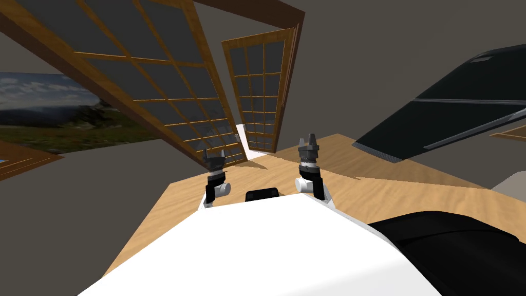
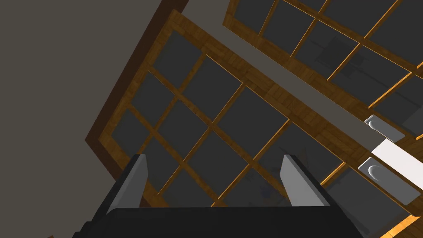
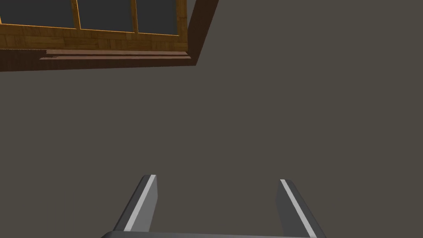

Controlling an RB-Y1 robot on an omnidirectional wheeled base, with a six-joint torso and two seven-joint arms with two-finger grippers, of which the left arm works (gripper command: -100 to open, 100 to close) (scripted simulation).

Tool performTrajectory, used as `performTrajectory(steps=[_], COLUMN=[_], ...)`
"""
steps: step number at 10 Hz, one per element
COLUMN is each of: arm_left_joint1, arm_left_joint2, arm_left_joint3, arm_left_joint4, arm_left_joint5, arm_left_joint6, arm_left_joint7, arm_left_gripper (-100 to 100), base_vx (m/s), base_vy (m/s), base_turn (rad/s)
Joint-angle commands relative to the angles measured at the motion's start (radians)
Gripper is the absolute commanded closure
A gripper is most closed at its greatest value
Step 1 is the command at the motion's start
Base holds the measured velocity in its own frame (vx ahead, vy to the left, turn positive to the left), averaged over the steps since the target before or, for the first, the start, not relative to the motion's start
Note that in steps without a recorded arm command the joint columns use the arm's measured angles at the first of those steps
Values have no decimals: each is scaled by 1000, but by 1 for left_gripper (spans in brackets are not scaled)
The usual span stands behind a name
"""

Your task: Push the door open

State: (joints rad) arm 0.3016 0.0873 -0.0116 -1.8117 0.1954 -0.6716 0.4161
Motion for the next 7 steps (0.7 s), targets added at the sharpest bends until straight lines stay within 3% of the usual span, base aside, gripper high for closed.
performTrajectory(steps=[1, 7], arm_left_joint1=[-12, -57], arm_left_joint2=[2, 9], arm_left_joint3=[3, 16], arm_left_joint4=[45, 180], arm_left_joint5=[21, 87], arm_left_joint6=[-12, -42], arm_left_joint7=[30, 118], arm_left_gripper=[-100, -100], base_vx=[89, 78], base_vy=[28, 29], base_turn=[-90, -80])
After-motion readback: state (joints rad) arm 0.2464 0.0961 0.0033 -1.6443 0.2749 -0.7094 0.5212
